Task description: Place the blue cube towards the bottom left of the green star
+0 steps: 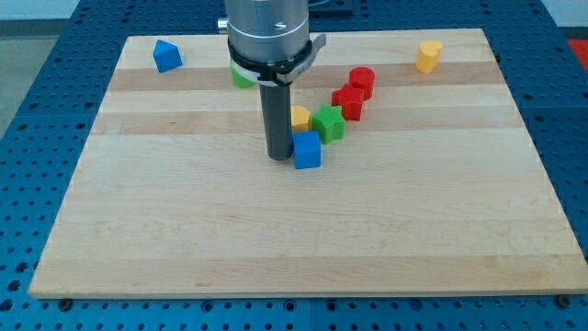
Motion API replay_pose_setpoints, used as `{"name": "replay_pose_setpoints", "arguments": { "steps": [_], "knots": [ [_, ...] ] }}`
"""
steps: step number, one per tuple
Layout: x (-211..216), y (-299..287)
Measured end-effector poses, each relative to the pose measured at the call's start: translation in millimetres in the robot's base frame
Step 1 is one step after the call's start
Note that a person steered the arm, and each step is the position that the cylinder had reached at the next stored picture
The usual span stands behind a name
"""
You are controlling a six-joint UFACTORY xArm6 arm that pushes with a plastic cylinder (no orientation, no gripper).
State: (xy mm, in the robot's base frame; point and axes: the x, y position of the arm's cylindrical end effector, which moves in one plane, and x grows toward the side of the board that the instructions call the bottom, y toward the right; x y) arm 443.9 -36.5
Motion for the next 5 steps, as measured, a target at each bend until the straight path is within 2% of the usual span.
{"name": "replay_pose_setpoints", "arguments": {
  "steps": [2, 3, 5],
  "knots": [
    [58.3, -10.5],
    [60.0, 19.5],
    [51.2, 22.4]
  ]
}}
